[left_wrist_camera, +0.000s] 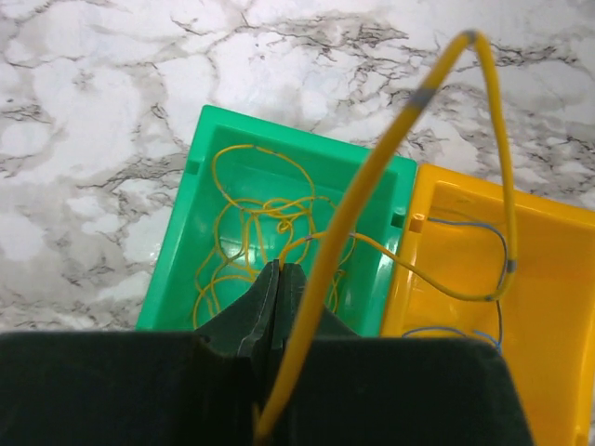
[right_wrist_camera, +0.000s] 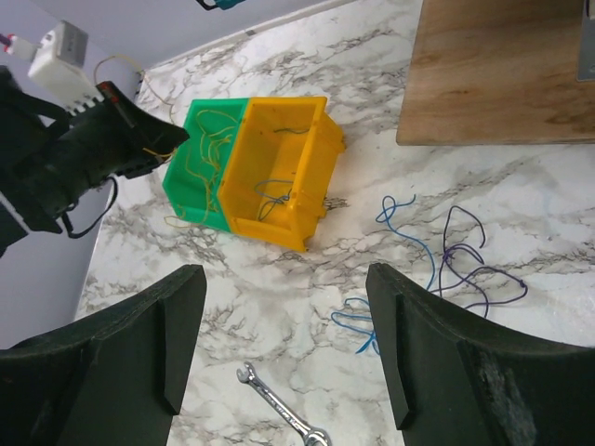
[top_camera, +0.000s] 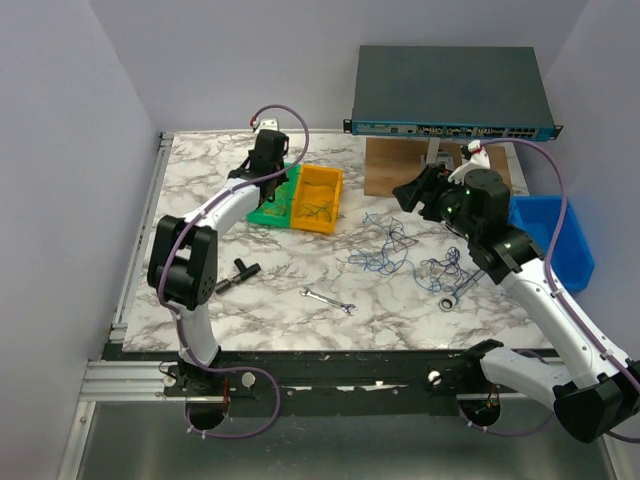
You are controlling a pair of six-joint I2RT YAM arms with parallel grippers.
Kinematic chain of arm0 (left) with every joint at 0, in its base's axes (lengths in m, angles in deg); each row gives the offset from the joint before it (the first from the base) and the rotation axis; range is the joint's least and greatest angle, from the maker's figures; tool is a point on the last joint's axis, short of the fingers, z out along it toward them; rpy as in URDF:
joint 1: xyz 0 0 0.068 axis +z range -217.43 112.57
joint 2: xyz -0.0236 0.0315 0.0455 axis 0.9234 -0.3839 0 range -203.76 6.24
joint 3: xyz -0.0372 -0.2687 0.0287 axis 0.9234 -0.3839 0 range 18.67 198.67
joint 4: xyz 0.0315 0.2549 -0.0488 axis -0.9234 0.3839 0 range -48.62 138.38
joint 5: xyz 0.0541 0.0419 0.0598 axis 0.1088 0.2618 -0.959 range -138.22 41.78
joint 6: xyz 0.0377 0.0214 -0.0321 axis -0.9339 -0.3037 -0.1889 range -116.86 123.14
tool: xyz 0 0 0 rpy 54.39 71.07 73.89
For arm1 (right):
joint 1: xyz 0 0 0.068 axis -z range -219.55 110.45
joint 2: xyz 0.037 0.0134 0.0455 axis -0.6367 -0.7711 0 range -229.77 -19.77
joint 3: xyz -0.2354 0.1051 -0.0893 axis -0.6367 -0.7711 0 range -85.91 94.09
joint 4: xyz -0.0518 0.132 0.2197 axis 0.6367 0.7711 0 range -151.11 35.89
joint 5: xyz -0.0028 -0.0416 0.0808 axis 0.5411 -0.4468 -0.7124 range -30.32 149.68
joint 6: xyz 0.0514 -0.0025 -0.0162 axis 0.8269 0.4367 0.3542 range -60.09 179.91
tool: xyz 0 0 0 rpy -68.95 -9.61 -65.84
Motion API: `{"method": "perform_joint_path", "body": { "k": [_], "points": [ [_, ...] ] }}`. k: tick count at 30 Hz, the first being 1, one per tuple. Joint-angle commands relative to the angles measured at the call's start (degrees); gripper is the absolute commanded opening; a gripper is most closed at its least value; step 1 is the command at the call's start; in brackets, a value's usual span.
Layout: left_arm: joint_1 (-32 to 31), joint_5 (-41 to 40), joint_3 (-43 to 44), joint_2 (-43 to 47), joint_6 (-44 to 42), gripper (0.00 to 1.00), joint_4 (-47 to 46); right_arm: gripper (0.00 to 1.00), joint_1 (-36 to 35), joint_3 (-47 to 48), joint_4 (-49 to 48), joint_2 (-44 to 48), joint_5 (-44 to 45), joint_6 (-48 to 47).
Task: Untangle the cables
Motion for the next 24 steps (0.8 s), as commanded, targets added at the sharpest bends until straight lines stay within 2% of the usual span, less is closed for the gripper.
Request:
{"method": "perform_joint_path", "body": {
  "k": [1,2,3,4,8,12,19,24],
  "points": [
    [1.12,1.72,4.20,-5.94,3.69,0.00,-1.46,0.78,-0.22,-0.88,-2.03,-0.28,0.96,-1.16],
    [1.58,2.72,5.20,-7.11,4.84,0.00,0.00,0.78,-0.22,-0.95,-2.03,-0.24,1.19,-1.07],
    [2.12,3.38,6.47,-8.01,5.93,0.06,2.49,0.77,-0.22,-0.95,-2.02,-0.19,1.23,-1.04],
    [2.49,3.59,7.82,-8.77,7.00,0.19,4.37,0.78,-0.21,-0.97,-2.03,-0.17,1.25,-1.05],
    [3.99,7.19,8.01,-8.06,7.11,0.52,6.01,0.78,-0.21,-0.88,-1.78,-0.24,1.20,-1.07],
    [4.71,10.16,7.49,-5.51,6.84,0.58,9.05,0.77,-0.19,-0.70,-1.46,-0.26,1.53,-1.14],
    [5.54,17.12,2.38,1.53,7.46,0.59,10.66,0.77,-0.21,-0.18,-0.63,-0.26,1.00,-0.75],
    [5.99,21.38,3.49,4.56,6.46,0.59,13.52,0.77,-0.21,-0.18,0.49,0.01,1.23,-1.08]
  ]
}}
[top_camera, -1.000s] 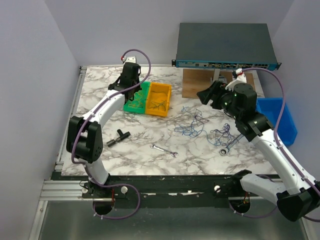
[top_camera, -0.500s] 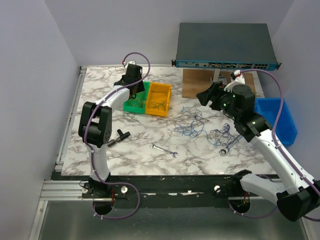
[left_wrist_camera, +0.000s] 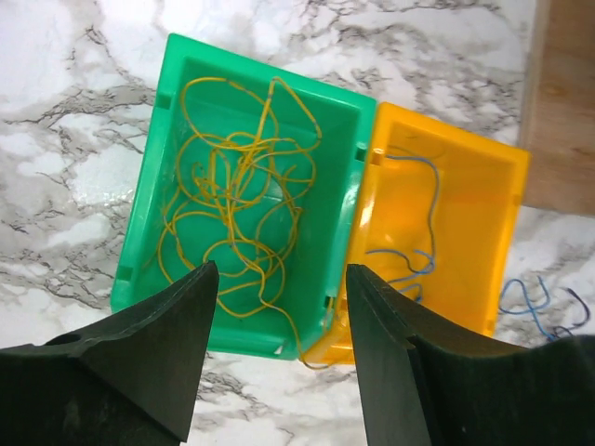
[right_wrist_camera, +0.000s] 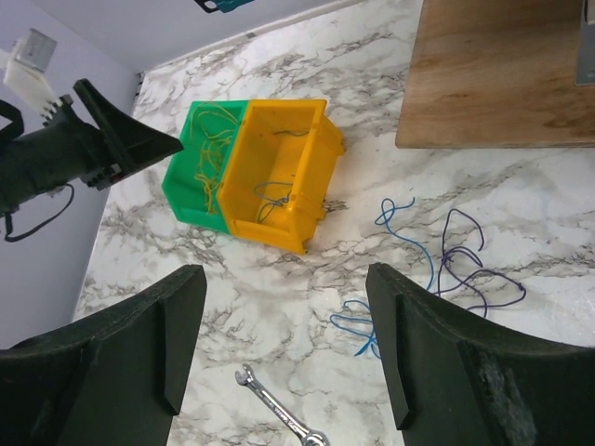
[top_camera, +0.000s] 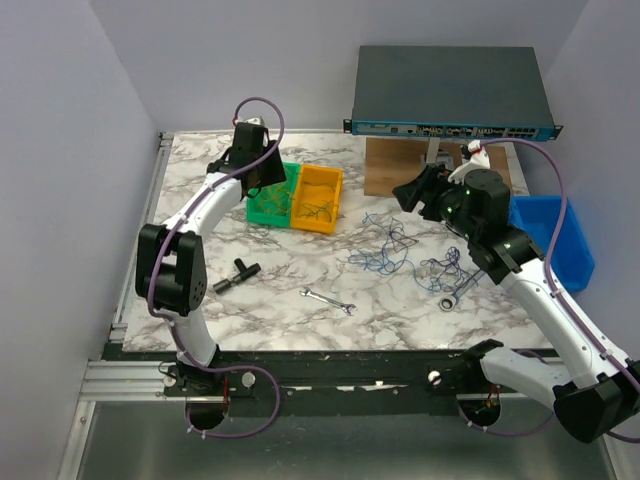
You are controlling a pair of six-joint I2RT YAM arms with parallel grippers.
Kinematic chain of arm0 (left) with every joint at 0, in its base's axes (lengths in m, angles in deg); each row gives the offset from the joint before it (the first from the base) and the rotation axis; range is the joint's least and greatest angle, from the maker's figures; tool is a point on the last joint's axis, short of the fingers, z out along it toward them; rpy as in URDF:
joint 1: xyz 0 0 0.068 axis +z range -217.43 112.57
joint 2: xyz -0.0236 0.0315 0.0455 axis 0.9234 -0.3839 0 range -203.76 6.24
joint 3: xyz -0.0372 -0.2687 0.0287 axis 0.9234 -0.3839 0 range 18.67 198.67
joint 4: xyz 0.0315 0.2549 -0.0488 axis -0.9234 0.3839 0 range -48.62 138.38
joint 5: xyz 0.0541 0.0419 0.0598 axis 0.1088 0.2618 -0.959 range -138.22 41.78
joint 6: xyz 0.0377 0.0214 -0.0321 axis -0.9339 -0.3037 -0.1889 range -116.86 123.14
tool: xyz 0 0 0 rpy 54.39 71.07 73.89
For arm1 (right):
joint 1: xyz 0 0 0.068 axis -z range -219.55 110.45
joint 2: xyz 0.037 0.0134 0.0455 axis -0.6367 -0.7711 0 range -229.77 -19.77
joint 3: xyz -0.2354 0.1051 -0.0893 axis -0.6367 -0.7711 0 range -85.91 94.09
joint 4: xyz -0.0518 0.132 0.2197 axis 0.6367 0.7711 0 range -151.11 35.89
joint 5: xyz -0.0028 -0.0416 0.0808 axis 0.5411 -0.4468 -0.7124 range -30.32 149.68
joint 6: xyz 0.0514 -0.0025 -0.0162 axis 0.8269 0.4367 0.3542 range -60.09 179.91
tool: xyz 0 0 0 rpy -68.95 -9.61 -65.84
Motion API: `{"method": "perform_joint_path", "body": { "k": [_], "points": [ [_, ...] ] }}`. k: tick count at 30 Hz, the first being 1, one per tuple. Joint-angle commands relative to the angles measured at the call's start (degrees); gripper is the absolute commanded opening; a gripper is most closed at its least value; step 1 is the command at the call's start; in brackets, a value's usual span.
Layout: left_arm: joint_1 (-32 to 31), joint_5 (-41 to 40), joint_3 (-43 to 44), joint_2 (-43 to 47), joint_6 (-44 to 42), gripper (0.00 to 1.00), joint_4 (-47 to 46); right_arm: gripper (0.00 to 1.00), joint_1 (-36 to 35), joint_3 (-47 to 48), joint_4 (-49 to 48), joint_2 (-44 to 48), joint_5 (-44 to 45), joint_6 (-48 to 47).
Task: Untangle the cables
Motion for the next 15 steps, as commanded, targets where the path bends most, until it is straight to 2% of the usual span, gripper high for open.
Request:
{"method": "perform_joint_path", "body": {
  "k": [1,3,7,12,15],
  "points": [
    [0.77,7.00,1.86,4.05,-0.81,0.59,4.41,0.77,-0.18,0.20,1.19,0.16,1.21,-0.67],
    [0.70,9.25,3.05,4.01,-0.90,0.59,6.85,0.77,-0.22,0.02,1.50,0.40,1.20,-0.72],
    [0.12,13.27,-0.34,5.74,-0.17,0.61,6.93,0.77,-0.23,0.02,2.05,0.41,1.05,-0.73],
    [-1.30,12.72,0.10,3.94,-1.09,0.59,11.43,0.77,-0.23,0.27,2.47,0.48,0.83,-1.01],
    [-1.85,12.38,0.13,2.55,-1.30,0.56,11.05,0.77,-0.23,0.54,2.51,0.32,0.58,-0.99]
  ]
}}
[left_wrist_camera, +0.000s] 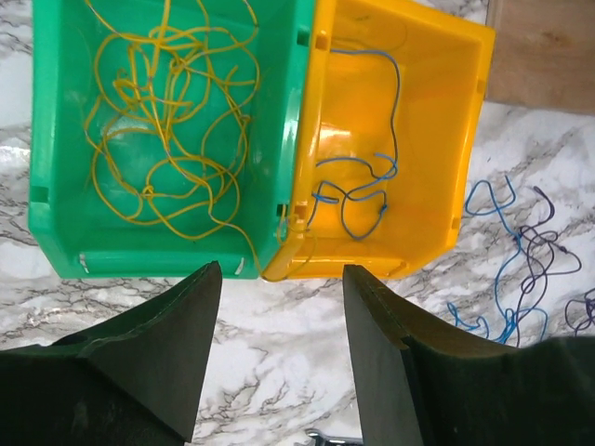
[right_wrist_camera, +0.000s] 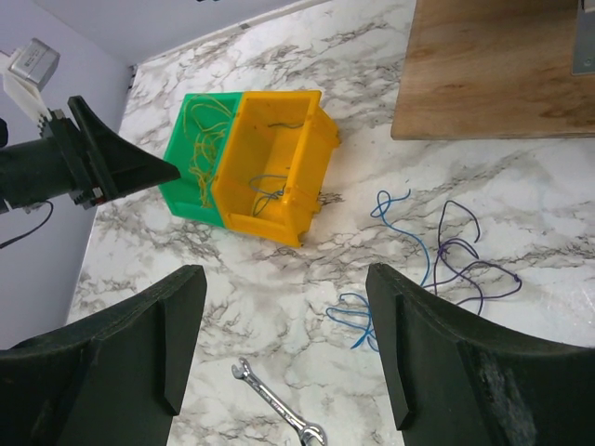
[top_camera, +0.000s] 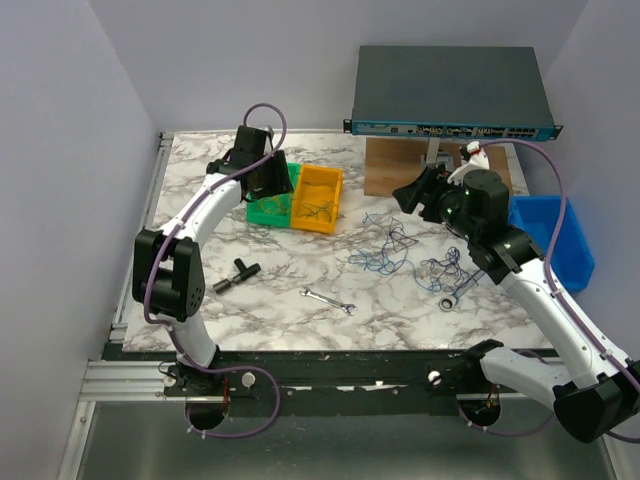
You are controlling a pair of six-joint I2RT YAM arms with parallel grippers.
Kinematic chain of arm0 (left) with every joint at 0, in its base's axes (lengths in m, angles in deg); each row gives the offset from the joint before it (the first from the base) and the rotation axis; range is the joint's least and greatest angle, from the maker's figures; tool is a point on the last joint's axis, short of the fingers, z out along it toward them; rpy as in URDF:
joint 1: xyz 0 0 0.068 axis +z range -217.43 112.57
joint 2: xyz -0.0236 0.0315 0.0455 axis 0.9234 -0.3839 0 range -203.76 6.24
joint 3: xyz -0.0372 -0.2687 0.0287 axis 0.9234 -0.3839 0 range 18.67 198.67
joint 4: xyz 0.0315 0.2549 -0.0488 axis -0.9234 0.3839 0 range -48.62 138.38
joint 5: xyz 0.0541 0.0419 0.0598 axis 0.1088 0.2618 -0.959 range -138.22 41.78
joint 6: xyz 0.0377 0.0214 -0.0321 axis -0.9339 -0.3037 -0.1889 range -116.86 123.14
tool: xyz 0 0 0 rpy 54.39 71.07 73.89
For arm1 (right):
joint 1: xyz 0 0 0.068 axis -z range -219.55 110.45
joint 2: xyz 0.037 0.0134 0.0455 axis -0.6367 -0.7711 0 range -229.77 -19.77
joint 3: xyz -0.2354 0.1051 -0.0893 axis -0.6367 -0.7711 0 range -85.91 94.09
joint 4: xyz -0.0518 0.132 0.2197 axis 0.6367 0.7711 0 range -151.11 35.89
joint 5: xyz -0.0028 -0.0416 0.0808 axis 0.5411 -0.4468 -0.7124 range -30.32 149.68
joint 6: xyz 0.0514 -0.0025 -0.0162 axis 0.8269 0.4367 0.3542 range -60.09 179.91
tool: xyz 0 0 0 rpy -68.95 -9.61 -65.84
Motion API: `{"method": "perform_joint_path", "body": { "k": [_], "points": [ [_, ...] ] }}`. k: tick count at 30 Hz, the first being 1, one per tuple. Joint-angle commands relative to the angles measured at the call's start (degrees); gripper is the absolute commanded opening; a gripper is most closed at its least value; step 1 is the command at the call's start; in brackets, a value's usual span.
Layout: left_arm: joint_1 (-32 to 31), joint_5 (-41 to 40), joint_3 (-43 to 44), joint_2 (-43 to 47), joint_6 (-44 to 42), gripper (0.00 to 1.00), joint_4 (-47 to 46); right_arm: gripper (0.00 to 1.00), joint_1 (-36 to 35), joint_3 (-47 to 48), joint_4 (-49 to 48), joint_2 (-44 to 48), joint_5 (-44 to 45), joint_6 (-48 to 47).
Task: Untangle the cables
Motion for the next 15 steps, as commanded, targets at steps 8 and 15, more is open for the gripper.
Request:
{"method": "perform_joint_path", "body": {
  "k": [8,15],
  "points": [
    [-1.06,0.77,6.03,-8.28,-1.52,0.45,3.59,0.77,-0.23,1.29,1.55,0.06,0.42,-1.08],
    [0.43,-4.05,9.09,-10.30,-1.54,0.00,4.90,0.77,-0.23,1.12,1.85,0.23,1.17,-1.33]
  ]
}}
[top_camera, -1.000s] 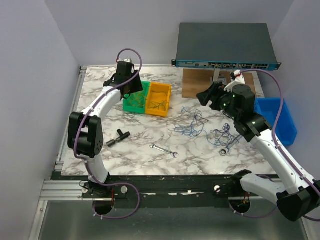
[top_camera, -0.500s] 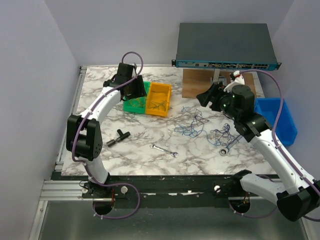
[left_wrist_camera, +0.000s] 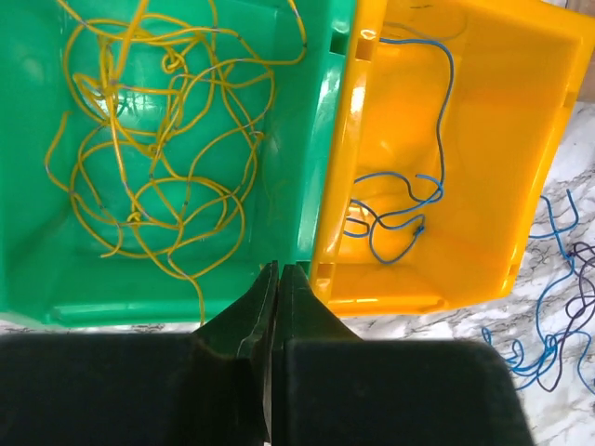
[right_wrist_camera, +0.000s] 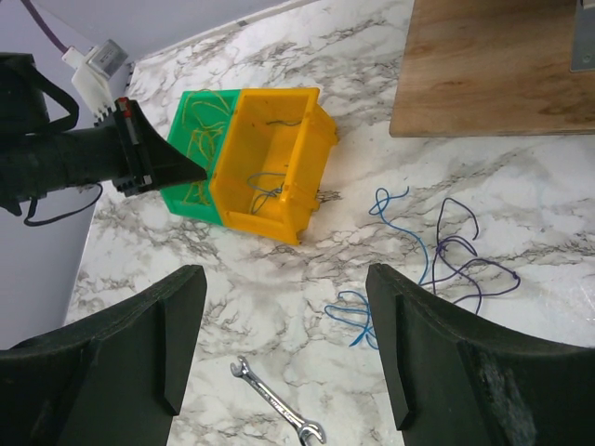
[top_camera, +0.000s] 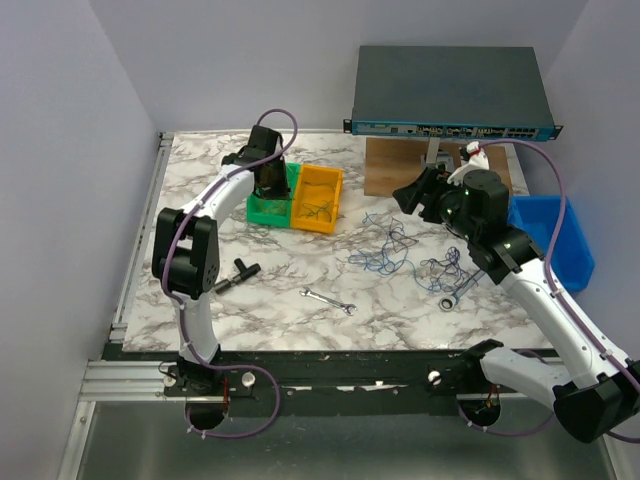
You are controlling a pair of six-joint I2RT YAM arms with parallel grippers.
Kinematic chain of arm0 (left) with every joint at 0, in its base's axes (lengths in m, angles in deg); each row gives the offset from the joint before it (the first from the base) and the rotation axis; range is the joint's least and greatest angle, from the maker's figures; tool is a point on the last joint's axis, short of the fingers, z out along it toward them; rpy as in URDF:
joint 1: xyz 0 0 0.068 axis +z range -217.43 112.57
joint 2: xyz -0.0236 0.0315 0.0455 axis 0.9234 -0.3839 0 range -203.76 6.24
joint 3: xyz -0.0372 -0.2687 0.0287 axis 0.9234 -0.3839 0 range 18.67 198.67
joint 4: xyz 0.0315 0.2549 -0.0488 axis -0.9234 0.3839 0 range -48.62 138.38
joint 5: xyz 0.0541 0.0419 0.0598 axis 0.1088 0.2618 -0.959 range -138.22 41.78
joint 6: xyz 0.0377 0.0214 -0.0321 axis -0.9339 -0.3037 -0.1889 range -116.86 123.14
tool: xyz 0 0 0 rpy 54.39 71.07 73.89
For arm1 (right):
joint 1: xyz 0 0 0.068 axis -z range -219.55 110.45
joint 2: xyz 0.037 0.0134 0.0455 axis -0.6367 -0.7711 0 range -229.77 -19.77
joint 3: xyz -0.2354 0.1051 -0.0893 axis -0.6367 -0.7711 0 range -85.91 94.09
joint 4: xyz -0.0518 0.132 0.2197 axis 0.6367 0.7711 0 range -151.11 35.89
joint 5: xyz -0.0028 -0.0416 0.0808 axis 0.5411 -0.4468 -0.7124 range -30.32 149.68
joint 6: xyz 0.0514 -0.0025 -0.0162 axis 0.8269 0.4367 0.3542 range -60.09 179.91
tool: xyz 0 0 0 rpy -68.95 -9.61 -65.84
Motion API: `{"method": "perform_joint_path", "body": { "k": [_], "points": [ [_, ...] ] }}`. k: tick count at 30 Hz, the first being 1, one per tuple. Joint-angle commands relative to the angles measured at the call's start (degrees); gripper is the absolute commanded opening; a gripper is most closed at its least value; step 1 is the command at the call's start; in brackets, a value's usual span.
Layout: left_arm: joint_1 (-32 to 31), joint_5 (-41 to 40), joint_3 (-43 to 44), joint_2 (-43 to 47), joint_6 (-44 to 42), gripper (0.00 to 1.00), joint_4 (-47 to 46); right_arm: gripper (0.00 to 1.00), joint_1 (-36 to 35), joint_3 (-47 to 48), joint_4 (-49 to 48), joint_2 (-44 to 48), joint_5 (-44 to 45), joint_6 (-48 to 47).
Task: Untangle the cables
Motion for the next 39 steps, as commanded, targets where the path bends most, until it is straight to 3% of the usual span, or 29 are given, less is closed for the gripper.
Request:
{"method": "perform_joint_path", "body": {
  "k": [1,7,13,16,19,21,26,31,32,34,39],
  "points": [
    [1.72,-3.89,1.79,1.05,-0.17,0.00,0.83,0.77,-0.16,0.97,1.45,0.25,1.30,-1.52],
    [4.00,-4.01,7.02,-1.54,-0.66,0.00,2.38,0.77,-0.21,0.46,1.81,-0.15,1.97,-2.13],
    [4.00,-3.78,20.86,-13.72,-0.47,0.00,8.18,0.77,-0.16,-1.58,2.09,-3.73,-1.03,-1.61],
    [4.01,-2.67,26.65,-19.37,-0.42,0.00,11.05,0.78,-0.20,-5.11,2.59,-5.64,-0.36,-0.22],
    [3.98,-1.56,26.25,-20.38,-0.17,0.01,10.83,0.79,-0.21,-10.67,1.15,-7.03,1.01,0.78],
    [3.95,-2.01,22.74,-17.72,-0.15,0.09,8.55,0.84,-0.21,-13.14,0.86,-8.90,1.82,0.75],
    [3.79,-3.09,12.85,-7.51,0.37,0.46,2.40,0.88,-0.20,-14.42,2.08,-13.33,5.62,-0.46],
    [2.85,-3.05,8.62,0.48,0.80,0.64,0.64,0.89,-0.14,-10.55,0.47,-18.85,9.60,1.16],
    [2.53,-2.87,7.80,2.10,1.00,0.67,0.27,0.99,-0.22,-9.11,1.28,-20.54,10.70,2.03],
    [1.35,-2.78,5.08,5.19,1.68,0.75,-0.80,1.00,-0.19,-6.40,2.25,-23.11,13.93,3.86],
    [-2.10,-3.28,-8.33,15.80,4.36,0.91,-7.98,1.00,-0.17,-3.90,1.89,-27.80,19.82,6.91]
  ]
}}
